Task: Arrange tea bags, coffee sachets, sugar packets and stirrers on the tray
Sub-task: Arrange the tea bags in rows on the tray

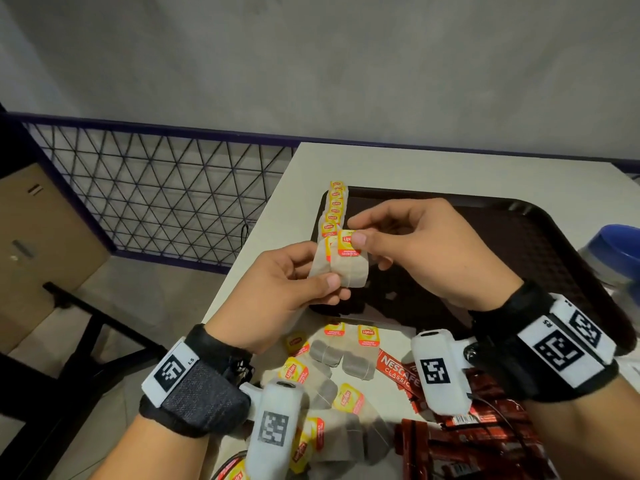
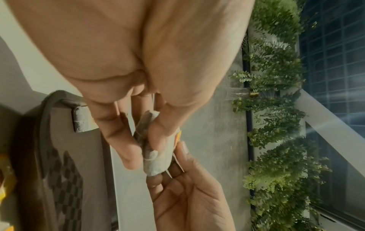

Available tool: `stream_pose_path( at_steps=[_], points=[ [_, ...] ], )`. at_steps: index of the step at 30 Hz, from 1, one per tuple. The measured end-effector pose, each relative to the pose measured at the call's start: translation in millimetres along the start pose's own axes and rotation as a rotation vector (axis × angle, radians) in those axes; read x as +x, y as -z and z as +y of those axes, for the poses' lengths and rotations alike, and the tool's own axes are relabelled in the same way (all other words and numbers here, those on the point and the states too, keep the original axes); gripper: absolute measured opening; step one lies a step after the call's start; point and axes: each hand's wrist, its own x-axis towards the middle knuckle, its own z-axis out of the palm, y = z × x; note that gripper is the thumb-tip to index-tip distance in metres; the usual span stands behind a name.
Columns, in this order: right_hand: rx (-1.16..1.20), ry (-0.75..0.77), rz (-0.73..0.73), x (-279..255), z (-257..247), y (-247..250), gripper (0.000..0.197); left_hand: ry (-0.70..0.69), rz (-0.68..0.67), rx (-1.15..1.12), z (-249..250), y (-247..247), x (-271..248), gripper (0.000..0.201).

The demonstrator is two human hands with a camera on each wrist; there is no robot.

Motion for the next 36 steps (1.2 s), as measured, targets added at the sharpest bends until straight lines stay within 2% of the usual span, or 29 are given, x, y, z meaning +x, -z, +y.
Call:
stream_pose_path(
  at_steps=[6,11,16,22,27,31,36],
  points=[
    [0.017,-0.024,0.002,1.4,2.6,0.4,0.006,-0.016,0.082,-0.071,0.7,-1.2,1.3,0.041],
    [0.04,-0.044,0.057,3.0,4.8,6.6,0.005,-0.005,0.218,-0.11,3.1,-0.5,4.4,0.02],
    [0.035,-0.061,0.096,1.7,7.2,18.2,0.005,-0.003,0.288,-0.144,3.6,1.3,6.2,0.031],
    [0.037,-0.07,0.119,4.0,8.7,23.9,0.005,-0.095,0.275,0.148,2.7,11.3,10.4,0.028],
    [0.049,-0.078,0.127,7.1,11.0,32.6,0.005,-0.091,0.221,0.351,29.1,15.9,23.6,0.013],
    [0.071,-0.084,0.139,7.5,11.4,38.2,0.004,-0.035,0.27,0.565,41.7,20.6,49.2,0.008],
    [0.058,-0.08,0.139,7.0,10.9,42.2,0.003,0.146,0.149,0.649,34.9,18.8,69.4,0.019]
  ],
)
